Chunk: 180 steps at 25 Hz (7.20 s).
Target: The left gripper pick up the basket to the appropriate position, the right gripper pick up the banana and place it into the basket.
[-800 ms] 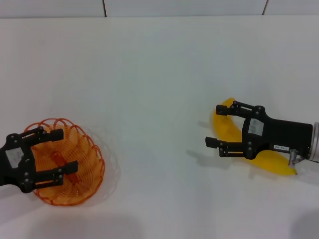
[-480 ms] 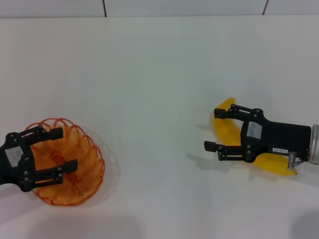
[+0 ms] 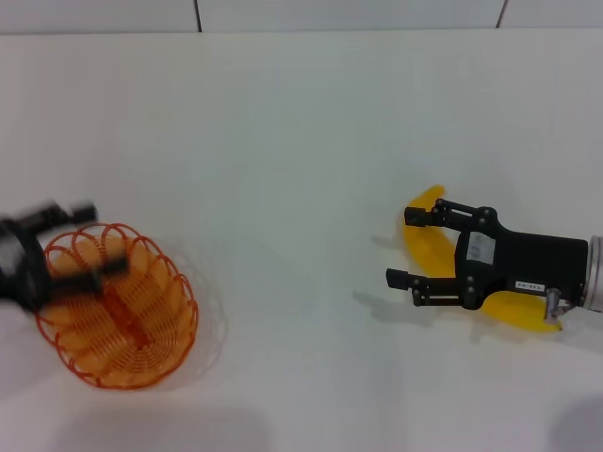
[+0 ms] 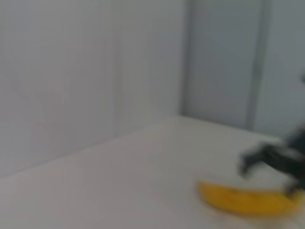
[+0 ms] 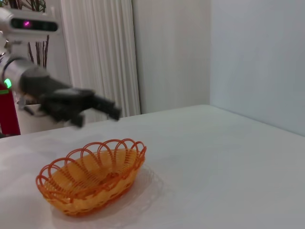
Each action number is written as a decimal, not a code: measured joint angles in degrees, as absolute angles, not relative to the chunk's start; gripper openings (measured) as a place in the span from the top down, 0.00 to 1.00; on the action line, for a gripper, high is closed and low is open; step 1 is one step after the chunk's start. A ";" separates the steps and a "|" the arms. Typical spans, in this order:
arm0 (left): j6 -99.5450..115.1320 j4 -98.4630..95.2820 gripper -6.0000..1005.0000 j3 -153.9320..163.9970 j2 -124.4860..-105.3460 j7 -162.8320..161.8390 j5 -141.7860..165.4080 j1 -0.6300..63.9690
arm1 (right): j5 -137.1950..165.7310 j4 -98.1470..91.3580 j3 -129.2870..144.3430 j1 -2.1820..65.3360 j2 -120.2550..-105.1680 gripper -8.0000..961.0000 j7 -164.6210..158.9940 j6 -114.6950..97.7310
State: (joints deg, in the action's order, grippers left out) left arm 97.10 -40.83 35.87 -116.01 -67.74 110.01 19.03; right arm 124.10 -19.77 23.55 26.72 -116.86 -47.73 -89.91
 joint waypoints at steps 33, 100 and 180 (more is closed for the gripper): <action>87.19 -58.10 0.16 51.41 -116.10 -92.95 150.95 39.31 | 124.05 -19.60 23.56 29.52 -116.89 0.08 -48.06 -89.98; 78.17 -48.63 0.95 51.48 -115.84 -124.84 141.04 42.72 | 123.60 -19.57 23.50 29.47 -117.08 0.07 -48.51 -89.59; 76.84 -48.09 0.10 61.35 -116.36 -59.31 95.16 10.32 | 132.92 -29.00 21.98 24.97 -116.68 0.07 -63.48 -88.96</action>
